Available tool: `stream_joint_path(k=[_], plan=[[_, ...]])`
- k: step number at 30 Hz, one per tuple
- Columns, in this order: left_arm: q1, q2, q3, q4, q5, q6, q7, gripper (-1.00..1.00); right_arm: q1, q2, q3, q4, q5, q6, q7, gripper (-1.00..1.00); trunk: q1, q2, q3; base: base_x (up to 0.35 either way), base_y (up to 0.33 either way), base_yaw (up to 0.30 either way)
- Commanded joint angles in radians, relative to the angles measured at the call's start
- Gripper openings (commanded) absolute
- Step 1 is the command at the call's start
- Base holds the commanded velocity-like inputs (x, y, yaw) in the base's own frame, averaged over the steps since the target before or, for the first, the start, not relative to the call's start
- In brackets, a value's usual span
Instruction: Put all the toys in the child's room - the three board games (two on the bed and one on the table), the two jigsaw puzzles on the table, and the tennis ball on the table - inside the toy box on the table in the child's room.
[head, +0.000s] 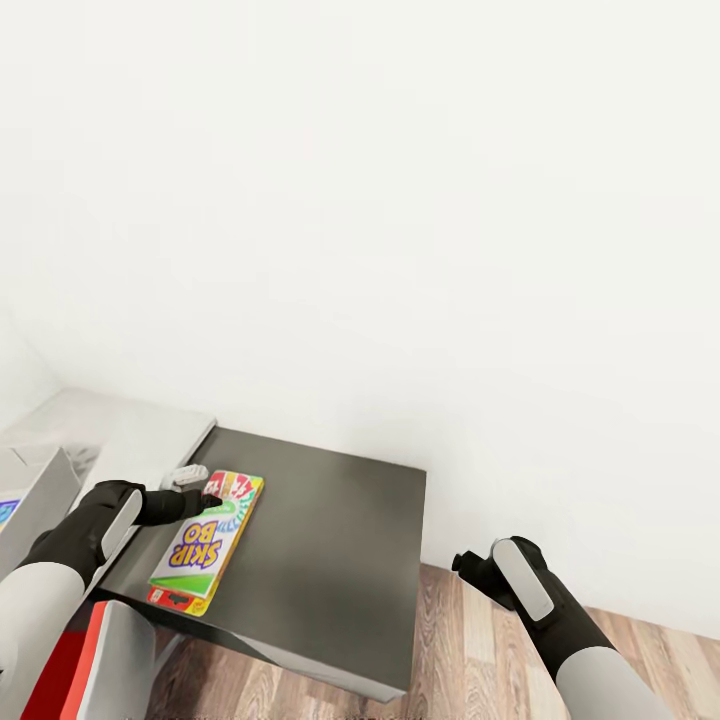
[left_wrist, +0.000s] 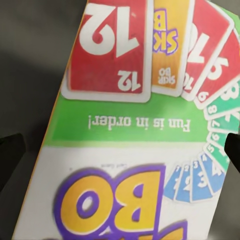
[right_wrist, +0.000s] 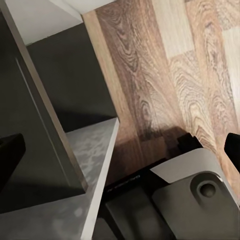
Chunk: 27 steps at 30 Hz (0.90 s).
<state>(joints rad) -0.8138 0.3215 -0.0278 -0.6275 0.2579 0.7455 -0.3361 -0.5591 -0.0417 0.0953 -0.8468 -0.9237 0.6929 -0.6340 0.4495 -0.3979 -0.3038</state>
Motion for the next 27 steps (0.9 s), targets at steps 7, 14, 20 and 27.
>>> stream_joint_path(k=[7, 14, 20, 27], plan=[[-0.001, 0.001, -0.003, -0.001, 0.004, 0.005, 0.000, 1.00, -0.001, -0.001, 0.004, -0.001, -0.010, 0.000, -0.010, 1.00, 0.001, -0.002, -0.013, 0.000, 0.000, 0.000], [-0.001, 0.001, -0.003, -0.001, 0.004, 0.005, -0.001, 1.00, -0.001, 0.000, 0.004, -0.001, -0.010, 0.000, -0.010, 1.00, 0.001, -0.002, -0.025, 0.000, 0.000, 0.000], [-0.001, 0.002, -0.003, 0.000, 0.004, 0.004, -0.002, 1.00, -0.001, -0.001, 0.004, -0.001, -0.010, 0.000, -0.010, 1.00, 0.001, -0.002, -0.035, 0.000, 0.000, 0.000], [-0.001, 0.002, -0.003, -0.001, 0.004, 0.003, -0.002, 1.00, -0.001, 0.000, 0.004, -0.001, -0.010, 0.000, -0.010, 1.00, 0.001, -0.002, -0.046, 0.000, 0.000, 0.000]])
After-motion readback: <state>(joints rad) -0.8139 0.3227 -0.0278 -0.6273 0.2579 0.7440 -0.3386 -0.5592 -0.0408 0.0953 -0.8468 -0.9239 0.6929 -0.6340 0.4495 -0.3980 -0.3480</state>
